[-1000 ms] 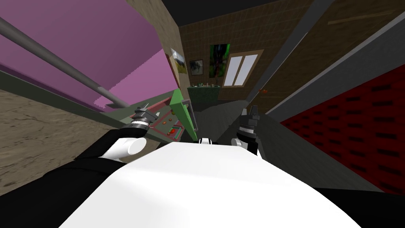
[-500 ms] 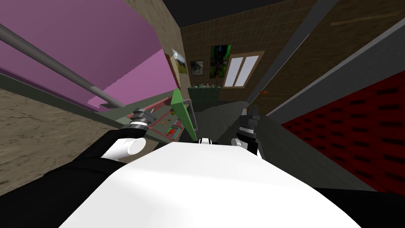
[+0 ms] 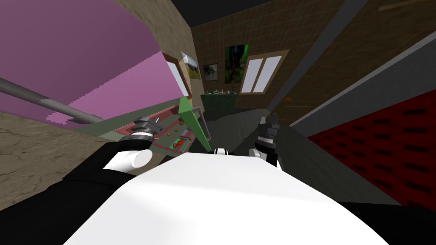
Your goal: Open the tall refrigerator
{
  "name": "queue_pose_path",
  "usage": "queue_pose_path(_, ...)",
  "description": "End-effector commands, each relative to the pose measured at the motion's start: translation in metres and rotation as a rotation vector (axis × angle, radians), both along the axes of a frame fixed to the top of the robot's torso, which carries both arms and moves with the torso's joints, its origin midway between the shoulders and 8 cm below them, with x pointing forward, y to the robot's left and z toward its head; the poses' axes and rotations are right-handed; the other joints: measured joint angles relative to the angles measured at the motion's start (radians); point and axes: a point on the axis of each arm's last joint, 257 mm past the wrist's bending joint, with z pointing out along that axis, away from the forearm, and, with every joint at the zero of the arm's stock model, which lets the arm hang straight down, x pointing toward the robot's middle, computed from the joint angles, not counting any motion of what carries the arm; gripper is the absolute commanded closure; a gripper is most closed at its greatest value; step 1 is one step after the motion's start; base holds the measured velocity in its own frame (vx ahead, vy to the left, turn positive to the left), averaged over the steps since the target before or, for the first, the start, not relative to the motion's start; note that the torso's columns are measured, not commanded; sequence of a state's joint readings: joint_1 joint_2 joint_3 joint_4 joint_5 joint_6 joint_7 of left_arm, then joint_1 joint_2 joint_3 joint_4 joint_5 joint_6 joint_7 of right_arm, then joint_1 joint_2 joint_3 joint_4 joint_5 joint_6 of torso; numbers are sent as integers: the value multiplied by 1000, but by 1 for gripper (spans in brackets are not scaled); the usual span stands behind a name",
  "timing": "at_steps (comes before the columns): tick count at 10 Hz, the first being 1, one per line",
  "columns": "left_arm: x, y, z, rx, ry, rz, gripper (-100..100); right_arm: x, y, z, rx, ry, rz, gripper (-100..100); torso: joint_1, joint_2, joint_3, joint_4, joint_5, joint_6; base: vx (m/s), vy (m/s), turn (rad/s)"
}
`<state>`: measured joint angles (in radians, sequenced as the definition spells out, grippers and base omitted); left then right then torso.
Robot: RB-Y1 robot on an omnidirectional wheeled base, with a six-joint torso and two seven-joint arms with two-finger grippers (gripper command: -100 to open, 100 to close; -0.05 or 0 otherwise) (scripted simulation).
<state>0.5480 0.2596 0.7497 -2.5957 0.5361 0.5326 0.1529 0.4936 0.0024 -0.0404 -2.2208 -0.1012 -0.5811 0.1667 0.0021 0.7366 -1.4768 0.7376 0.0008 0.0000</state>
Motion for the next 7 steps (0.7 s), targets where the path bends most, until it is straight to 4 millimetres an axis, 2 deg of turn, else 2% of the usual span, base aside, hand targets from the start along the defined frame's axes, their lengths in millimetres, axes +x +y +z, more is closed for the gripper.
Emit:
queue_pose_path(1,-12,19,2,-1,-1,49,100,0,0,0,0,0,0,0,-3,3,1,1,-1,0,127,-274,65)
queue_pose_path(2,-16,26,3,-1,-1,68,100,0,0,0,0,0,0,0,-3,4,2,1,-1,0,93,-247,73)
queue_pose_path(3,-14,22,1,-1,0,56,100,0,0,0,0,0,0,0,-1,5,3,1,-1,0,35,-110,24)
queue_pose_path(4,-17,39,-14,-28,21,87,-100,0,0,0,0,0,0,0,6,6,4,2,1,0,34,-62,-4)
queue_pose_path(7,-28,65,-33,-69,50,144,-100,0,0,0,0,0,0,0,-3,-1,-1,0,-1,0,81,-103,3)
